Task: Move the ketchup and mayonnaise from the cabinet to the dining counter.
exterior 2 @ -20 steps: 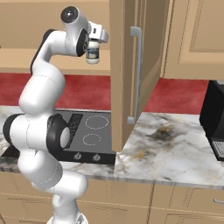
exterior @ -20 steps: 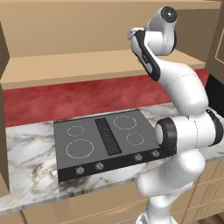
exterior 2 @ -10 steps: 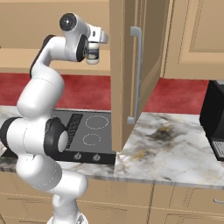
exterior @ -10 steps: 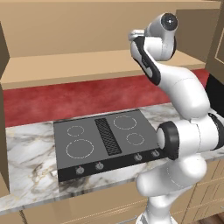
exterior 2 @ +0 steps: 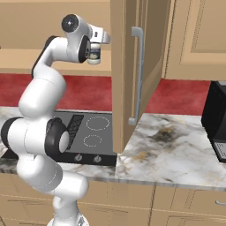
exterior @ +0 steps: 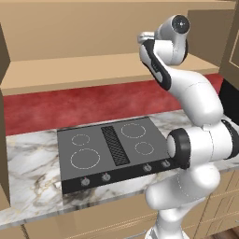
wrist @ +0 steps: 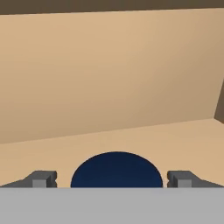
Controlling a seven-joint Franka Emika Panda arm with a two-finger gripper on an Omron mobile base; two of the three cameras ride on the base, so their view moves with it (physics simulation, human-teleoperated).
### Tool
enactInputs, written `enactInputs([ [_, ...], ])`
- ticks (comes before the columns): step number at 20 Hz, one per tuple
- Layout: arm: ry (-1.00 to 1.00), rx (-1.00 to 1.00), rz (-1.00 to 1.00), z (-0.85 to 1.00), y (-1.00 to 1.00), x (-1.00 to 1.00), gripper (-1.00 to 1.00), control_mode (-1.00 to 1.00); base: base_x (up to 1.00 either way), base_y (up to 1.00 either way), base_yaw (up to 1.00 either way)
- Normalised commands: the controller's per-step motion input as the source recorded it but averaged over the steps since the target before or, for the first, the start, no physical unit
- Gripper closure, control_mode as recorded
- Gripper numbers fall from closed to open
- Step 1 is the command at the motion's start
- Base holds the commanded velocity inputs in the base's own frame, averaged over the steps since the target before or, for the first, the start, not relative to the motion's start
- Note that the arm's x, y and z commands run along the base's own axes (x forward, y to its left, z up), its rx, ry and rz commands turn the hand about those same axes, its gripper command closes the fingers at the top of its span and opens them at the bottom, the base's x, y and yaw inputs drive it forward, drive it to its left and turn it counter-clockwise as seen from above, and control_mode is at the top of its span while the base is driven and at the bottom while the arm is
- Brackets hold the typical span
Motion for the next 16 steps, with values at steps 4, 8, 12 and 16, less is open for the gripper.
enactInputs([
  [4, 0.02, 0.00, 0.00, 0.00, -0.08, 0.02, -1.00, -1.00, 0.00, 0.00, 0.00],
  [8, 0.02, 0.00, 0.00, 0.00, -0.05, 0.06, -1.00, -1.00, 0.00, 0.00, 0.00],
  [12, 0.01, 0.00, 0.00, -0.01, -0.04, 0.10, -1.00, -1.00, 0.00, 0.00, 0.00],
  [16, 0.00, 0.00, 0.00, 0.00, -0.02, 0.05, -1.00, -1.00, 0.00, 0.00, 0.00],
])
